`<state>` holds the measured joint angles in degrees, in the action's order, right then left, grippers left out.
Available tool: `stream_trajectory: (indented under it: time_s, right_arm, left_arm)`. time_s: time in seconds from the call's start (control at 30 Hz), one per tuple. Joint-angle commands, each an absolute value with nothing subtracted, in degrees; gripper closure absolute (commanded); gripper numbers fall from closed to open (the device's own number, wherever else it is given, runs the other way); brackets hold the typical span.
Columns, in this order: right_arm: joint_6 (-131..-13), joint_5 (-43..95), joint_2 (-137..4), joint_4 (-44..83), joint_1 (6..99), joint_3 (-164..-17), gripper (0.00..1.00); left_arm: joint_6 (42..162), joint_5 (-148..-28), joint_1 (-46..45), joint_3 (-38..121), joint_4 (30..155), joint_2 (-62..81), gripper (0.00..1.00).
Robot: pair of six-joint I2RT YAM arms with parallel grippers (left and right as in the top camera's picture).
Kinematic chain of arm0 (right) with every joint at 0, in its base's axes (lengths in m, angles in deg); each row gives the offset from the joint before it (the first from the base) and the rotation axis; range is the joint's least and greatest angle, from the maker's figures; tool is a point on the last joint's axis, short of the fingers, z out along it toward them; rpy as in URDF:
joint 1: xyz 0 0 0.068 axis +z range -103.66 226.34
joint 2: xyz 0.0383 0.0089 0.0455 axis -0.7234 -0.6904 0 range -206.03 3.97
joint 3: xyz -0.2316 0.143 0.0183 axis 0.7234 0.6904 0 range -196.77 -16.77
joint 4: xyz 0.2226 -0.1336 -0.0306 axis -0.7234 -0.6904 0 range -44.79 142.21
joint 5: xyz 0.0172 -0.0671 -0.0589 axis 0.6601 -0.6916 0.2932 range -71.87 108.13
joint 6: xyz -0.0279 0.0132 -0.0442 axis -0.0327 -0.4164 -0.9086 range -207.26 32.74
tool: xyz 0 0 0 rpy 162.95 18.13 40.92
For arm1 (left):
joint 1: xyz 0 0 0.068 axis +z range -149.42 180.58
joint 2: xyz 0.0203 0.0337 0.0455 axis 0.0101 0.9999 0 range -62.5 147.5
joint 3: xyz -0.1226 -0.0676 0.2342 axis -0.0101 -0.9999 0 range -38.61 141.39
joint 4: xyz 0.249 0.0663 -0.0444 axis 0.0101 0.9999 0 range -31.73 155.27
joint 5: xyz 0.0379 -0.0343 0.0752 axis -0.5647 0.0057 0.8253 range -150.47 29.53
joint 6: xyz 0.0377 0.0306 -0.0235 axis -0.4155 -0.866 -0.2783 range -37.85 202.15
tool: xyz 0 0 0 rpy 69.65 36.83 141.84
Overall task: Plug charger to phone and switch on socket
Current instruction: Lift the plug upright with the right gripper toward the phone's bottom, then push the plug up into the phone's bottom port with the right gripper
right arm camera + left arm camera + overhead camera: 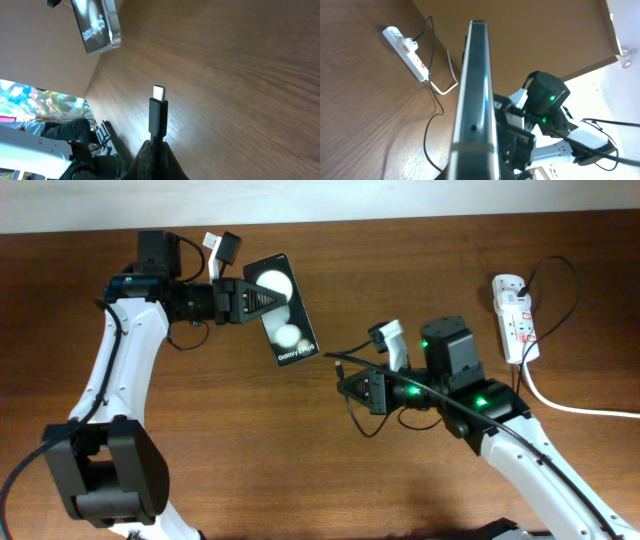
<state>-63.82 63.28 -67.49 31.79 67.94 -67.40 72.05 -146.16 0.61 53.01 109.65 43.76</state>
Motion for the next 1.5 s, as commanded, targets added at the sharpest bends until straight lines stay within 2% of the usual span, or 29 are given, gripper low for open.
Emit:
stream_trajectory:
  time_s: [0.0,0.1,0.13,0.2,0.37,0.63,1.47]
  right_arm:
    - [-62.79,60.46,-66.47,34.02,71.83,-67.18,0.96]
    - [-61.96,59.52,-66.49,39.42,75.13,-67.18,0.96]
    - [-58.55,57.24,-66.55,40.62,75.77,-67.18,0.96]
    - [-57.76,56.67,-66.64,42.08,75.96,-67.18,0.96]
    - [-57.87,57.02,-66.62,42.74,76.34,-67.18,0.96]
    - [-61.79,53.4,-66.62,42.45,81.17,-67.18,0.96]
    - [-64.54,51.87,-66.64,45.16,81.21,-67.18,0.96]
  left_arm:
    - [71.56,-150.65,0.57,53.27,109.56,43.48,1.0]
    - [73.36,-150.65,0.57,53.27,109.56,43.48,1.0]
    - [75.54,-150.65,0.57,53.27,109.54,43.48,1.0]
    - [80.11,-150.65,0.57,53.27,109.54,43.48,1.0]
    - [82.84,-150.65,0.63,53.27,109.49,43.48,1.0]
    - [82.82,-149.79,0.63,53.27,109.54,43.48,1.0]
    - [81.9,-149.01,0.57,53.27,109.52,43.48,1.0]
